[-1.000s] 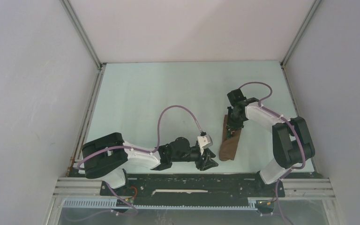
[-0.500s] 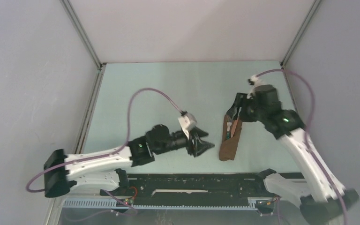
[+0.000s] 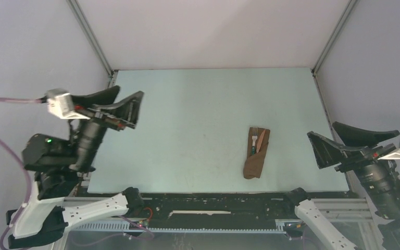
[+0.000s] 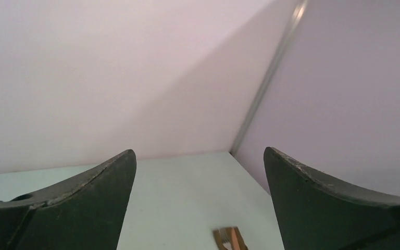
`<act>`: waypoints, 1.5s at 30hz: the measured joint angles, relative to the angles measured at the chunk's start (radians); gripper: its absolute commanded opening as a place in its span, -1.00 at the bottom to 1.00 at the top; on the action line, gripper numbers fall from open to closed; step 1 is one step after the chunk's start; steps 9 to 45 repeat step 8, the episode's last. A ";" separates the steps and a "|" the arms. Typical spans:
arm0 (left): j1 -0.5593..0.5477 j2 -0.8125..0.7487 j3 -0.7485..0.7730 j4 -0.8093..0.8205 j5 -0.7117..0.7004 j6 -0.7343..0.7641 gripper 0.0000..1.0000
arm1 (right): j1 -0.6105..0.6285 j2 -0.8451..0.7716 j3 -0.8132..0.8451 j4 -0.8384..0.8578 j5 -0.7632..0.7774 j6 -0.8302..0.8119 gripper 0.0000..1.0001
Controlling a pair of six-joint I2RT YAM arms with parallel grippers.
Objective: Fold the napkin into a case and place the utensils inside
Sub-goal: Reset both arms
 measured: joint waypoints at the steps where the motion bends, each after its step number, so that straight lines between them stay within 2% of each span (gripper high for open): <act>1: 0.000 -0.023 0.011 -0.005 -0.029 0.018 1.00 | 0.000 -0.003 0.009 -0.005 0.009 -0.008 0.99; 8: 0.000 -0.097 0.020 -0.043 -0.156 0.101 1.00 | 0.000 -0.020 -0.008 -0.057 0.084 -0.040 0.99; 45: 0.000 -0.097 0.020 -0.043 -0.156 0.101 1.00 | 0.000 -0.020 -0.008 -0.057 0.084 -0.040 0.99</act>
